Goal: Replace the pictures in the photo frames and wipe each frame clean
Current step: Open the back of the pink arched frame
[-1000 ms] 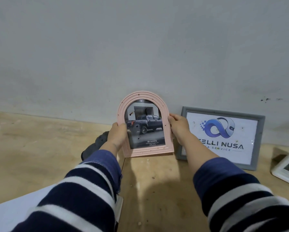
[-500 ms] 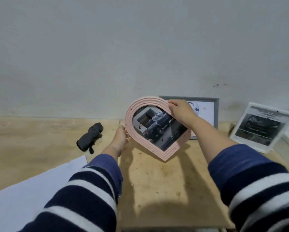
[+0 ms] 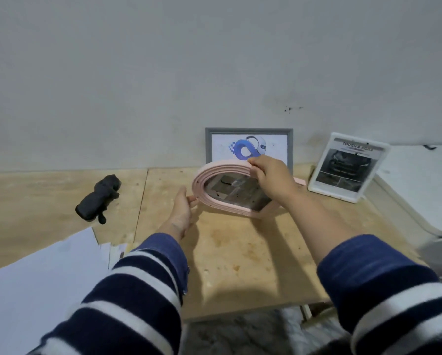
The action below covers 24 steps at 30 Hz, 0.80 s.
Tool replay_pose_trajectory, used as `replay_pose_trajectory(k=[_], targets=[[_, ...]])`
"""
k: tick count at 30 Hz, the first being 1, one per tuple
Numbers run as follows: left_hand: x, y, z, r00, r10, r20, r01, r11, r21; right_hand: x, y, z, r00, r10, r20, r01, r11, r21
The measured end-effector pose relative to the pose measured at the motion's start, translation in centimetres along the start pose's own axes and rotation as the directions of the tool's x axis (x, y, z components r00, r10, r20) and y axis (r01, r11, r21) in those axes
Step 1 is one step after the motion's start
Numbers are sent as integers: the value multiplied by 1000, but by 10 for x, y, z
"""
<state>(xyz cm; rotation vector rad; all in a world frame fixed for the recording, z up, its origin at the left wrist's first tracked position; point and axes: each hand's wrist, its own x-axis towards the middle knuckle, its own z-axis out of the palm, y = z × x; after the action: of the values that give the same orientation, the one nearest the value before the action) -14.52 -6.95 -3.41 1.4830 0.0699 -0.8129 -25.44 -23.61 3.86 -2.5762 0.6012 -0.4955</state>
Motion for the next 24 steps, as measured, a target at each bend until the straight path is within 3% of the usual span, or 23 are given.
replay_pose_trajectory(k=[9,14,19,24], targets=[[4,-14,17,998,22,-65,-18,997,71,-40,25,31,954,-268,-133,247,957,-151],[0,-28,-1,998,-17,-52,27,982,187,-76,29,49,912,-410,0,398,885,-240],[-1,-45,-9,991,9,-132,46,911,411,-110,32,68,892,-414,182,449,858,-248],[-5,-57,-13,978,40,-206,76,847,526,-126,38,85,852,-408,328,486,849,-208]])
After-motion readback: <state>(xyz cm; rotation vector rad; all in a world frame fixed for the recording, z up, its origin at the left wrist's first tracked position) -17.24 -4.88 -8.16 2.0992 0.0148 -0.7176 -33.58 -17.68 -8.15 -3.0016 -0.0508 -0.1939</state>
